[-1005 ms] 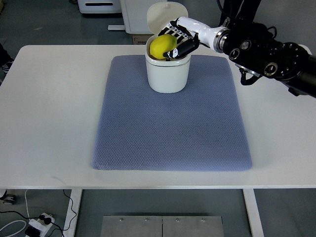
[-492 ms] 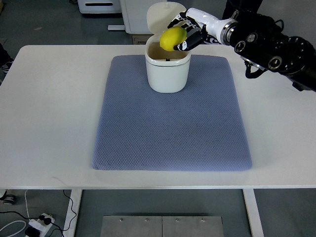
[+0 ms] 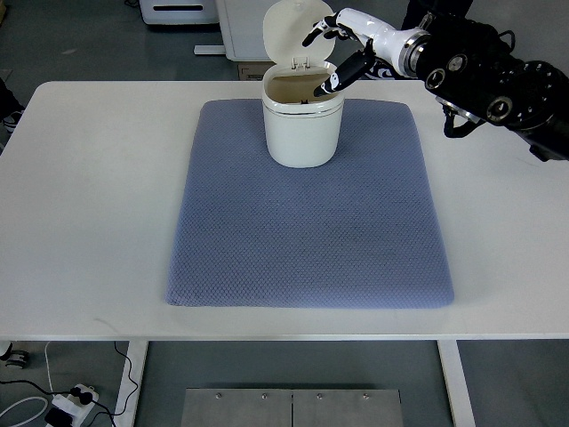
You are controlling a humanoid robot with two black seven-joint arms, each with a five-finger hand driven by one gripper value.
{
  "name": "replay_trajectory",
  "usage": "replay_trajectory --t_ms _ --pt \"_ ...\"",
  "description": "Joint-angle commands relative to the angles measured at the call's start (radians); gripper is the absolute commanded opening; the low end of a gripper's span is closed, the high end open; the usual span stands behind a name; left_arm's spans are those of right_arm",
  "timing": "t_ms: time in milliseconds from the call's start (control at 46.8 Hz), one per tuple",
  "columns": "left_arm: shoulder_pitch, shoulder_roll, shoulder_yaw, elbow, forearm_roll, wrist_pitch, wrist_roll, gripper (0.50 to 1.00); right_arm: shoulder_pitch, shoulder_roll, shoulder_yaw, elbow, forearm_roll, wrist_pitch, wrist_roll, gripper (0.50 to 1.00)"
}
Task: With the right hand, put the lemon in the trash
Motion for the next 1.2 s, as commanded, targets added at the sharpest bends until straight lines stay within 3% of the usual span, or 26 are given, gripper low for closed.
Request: replay_trajectory --t_ms 0,278,663,1176 --pt "-0.001 0.000 0.000 0.000 0.000 0.000 0.000 1.000 -0.001 -0.028 0.000 0.006 0.009 0.012 0.003 0.979" --pt "-0.001 0.000 0.000 0.000 0.000 0.000 0.000 1.000 -0.015 -0.137 0.051 0.126 0.014 0.074 0.008 0.983" --pt "-0.001 0.000 0.000 0.000 0.000 0.000 0.000 1.000 -0.102 -0.255 0.172 0.224 0.029 0.080 0.032 0.995" --pt "-0.001 0.000 0.000 0.000 0.000 0.000 0.000 1.000 -0.403 -0.323 0.661 0.230 0.029 0.080 0.025 1.000"
